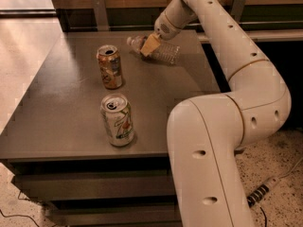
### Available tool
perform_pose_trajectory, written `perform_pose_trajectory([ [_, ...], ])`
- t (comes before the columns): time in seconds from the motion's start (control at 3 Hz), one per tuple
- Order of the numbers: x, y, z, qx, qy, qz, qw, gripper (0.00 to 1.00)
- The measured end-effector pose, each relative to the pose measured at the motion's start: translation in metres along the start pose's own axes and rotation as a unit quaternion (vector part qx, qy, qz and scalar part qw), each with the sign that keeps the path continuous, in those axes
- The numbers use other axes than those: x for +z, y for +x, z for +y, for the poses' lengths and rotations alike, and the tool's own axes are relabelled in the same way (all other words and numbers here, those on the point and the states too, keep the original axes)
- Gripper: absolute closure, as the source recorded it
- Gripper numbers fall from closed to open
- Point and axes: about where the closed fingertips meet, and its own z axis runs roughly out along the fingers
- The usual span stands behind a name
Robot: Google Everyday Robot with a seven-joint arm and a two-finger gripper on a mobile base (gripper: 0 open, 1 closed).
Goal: Knock water bottle over
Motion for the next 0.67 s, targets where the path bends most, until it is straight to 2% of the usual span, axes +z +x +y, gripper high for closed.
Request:
perform_pose_trajectory([
  [0.67, 0.0088, 0.0006, 0.0014, 0.000, -0.005, 0.002, 1.0000, 0.13],
])
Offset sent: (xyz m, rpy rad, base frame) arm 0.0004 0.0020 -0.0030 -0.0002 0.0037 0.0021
